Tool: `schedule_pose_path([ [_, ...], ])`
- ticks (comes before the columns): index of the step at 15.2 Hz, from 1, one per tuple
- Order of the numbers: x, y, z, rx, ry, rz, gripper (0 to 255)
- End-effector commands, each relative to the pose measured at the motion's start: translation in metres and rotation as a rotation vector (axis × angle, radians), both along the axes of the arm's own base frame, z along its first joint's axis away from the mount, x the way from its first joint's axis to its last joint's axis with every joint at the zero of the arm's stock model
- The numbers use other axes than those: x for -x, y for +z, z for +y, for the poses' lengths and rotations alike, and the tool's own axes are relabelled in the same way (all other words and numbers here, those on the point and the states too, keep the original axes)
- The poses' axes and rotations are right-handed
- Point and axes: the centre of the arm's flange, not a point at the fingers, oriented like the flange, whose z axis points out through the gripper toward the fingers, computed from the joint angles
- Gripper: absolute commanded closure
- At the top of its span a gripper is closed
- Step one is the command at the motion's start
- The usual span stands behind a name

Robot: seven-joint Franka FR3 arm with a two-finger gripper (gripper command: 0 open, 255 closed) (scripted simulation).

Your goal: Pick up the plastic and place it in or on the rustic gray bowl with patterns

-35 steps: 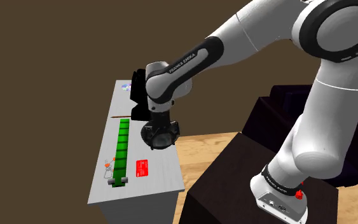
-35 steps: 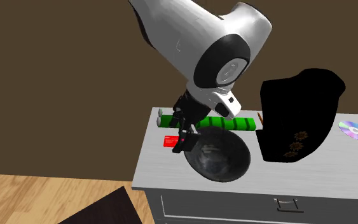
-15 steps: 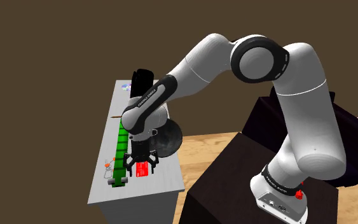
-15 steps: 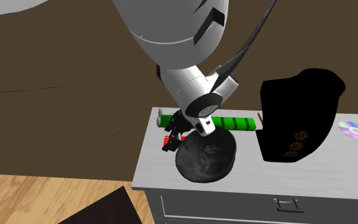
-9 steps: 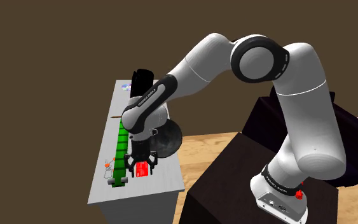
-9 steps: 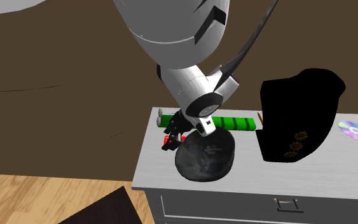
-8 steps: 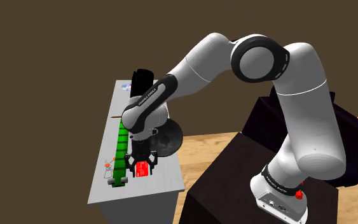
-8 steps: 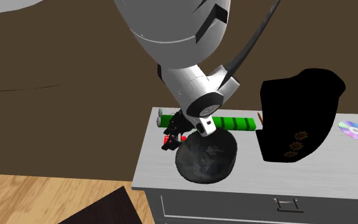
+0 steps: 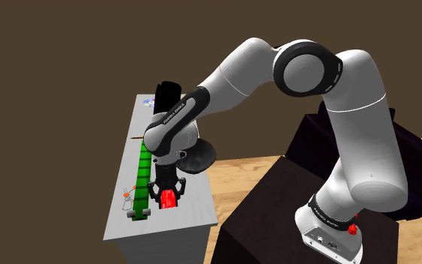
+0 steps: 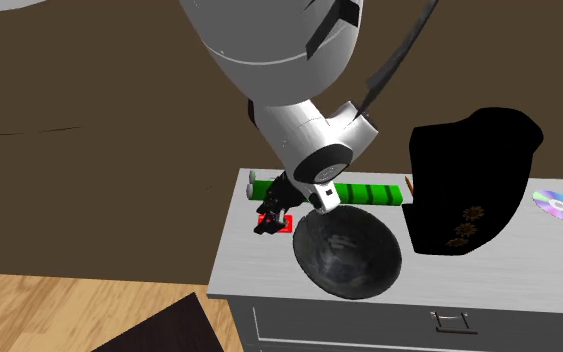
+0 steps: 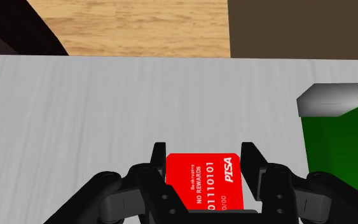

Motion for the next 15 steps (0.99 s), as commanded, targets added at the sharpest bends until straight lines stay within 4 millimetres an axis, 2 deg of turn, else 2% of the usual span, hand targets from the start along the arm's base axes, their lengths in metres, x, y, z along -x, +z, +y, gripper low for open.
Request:
schedule_pose_path([
  [1,0.001,0.000,0.004,0.000,-0.002,-0.010,255],
  [15,0.001,0.074,0.004,0.000,-0.002,-0.010,255],
])
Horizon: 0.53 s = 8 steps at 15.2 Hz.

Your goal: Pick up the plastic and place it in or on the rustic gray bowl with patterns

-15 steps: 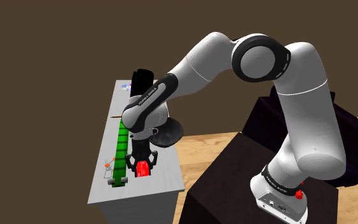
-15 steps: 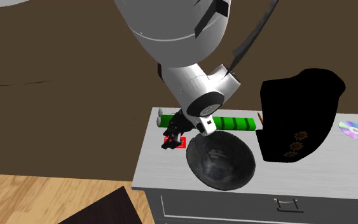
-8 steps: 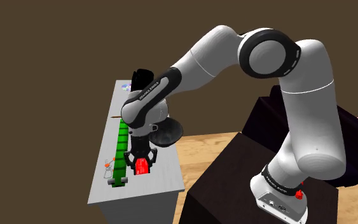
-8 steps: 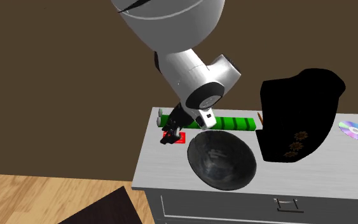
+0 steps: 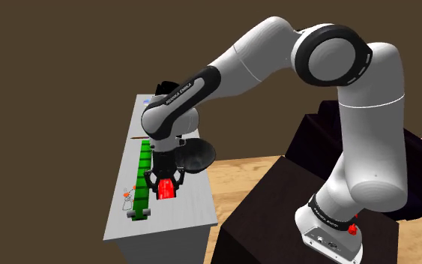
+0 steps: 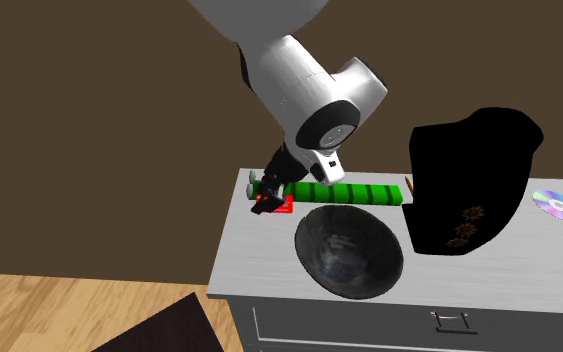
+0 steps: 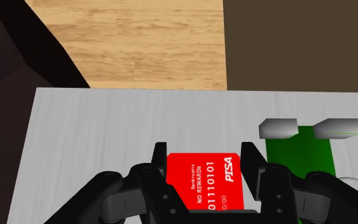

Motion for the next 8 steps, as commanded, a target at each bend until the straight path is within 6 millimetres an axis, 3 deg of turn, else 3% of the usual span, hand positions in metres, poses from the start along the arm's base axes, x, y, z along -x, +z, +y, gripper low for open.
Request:
schedule_pose_path([
  [1,0.000,0.011,0.000,0.000,0.000,0.000,255],
  [8,0.000,0.048,0.000,0.000,0.000,0.000,255],
])
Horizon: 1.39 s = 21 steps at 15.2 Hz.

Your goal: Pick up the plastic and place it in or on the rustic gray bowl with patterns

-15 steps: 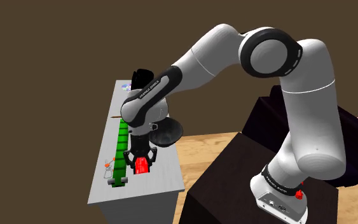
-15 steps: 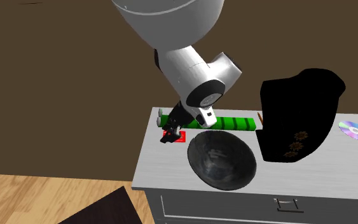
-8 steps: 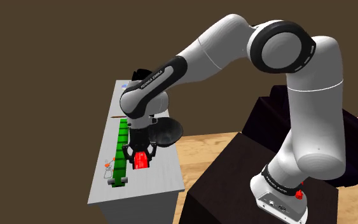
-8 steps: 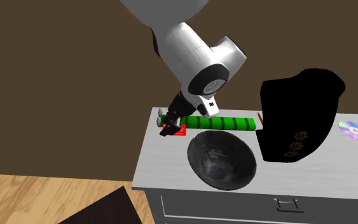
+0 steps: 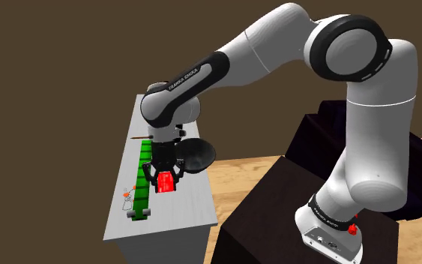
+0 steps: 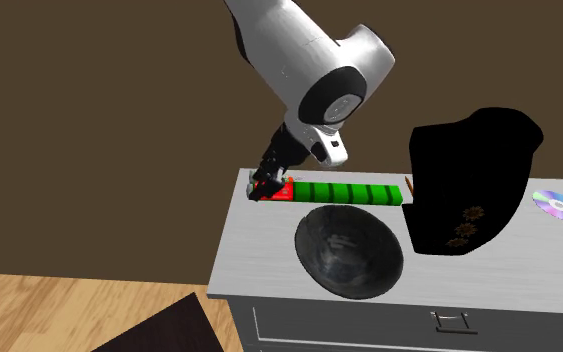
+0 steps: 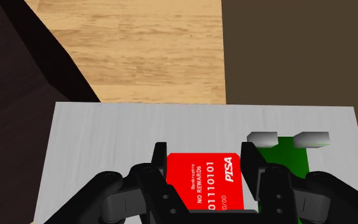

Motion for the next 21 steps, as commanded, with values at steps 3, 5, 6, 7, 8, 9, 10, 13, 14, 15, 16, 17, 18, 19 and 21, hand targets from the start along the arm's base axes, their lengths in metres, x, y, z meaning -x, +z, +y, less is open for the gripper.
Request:
schedule_pose_path([
  [3,-0.001,0.021,0.000,0.000,0.000,0.000,255],
  [5,-0.001,0.031,0.000,0.000,0.000,0.000,255],
  [6,-0.001,0.036,0.000,0.000,0.000,0.000,255],
  [7,-0.001,0.042,0.000,0.000,0.000,0.000,255],
  [8,-0.001,0.047,0.000,0.000,0.000,0.000,255],
  [9,-0.001,0.052,0.000,0.000,0.000,0.000,255],
  [10,-0.001,0.054,0.000,0.000,0.000,0.000,255],
  [13,-0.012,0.057,-0.038,0.000,0.000,0.000,255],
  [14,-0.016,0.058,-0.051,0.000,0.000,0.000,255],
  [15,-0.019,0.059,-0.064,0.000,0.000,0.000,255],
  [16,-0.023,0.060,-0.076,0.000,0.000,0.000,255],
  [17,-0.027,0.060,-0.089,0.000,0.000,0.000,255],
  [18,-0.030,0.061,-0.102,0.000,0.000,0.000,255],
  [19,-0.034,0.062,-0.114,0.000,0.000,0.000,255],
  [21,-0.041,0.064,-0.140,0.000,0.000,0.000,255],
])
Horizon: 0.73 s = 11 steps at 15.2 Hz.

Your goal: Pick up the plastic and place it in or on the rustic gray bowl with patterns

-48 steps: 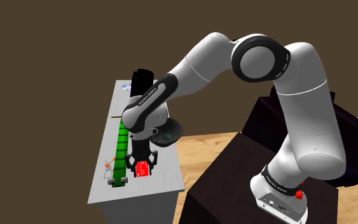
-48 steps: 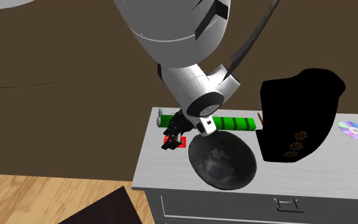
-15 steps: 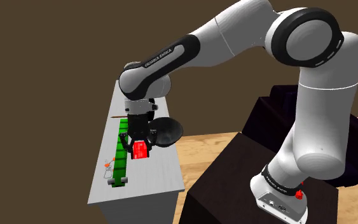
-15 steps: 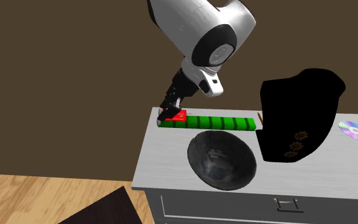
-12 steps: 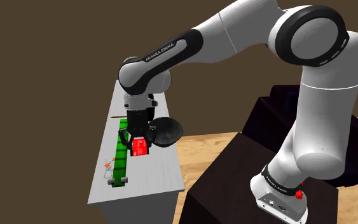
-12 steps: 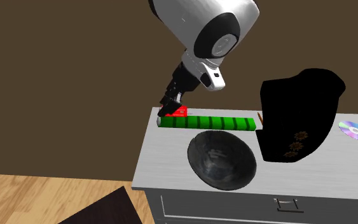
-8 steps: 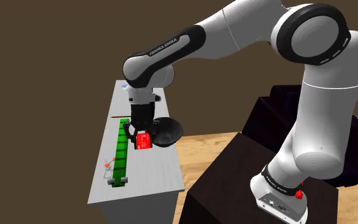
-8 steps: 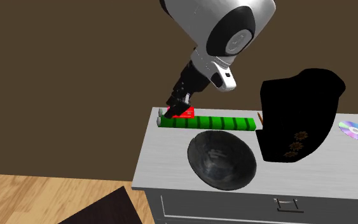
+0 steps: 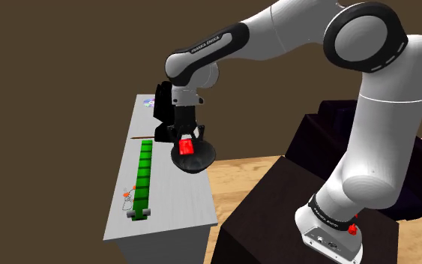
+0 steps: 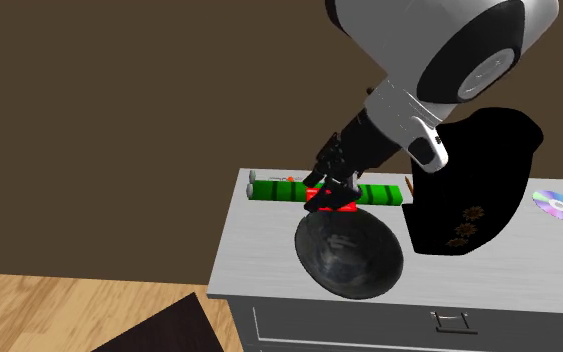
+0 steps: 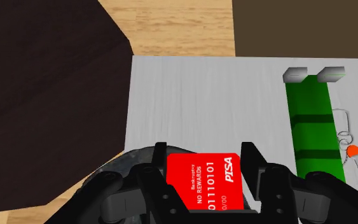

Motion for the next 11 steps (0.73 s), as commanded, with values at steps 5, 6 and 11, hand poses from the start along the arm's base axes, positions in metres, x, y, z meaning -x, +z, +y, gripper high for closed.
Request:
schedule_pose_path([
  [5,-0.008,-0.020,-0.029,0.000,0.001,0.000,255],
  [6,-0.008,-0.025,-0.029,0.000,0.001,0.000,255],
  [11,-0.008,-0.051,-0.029,0.000,0.001,0.000,255],
])
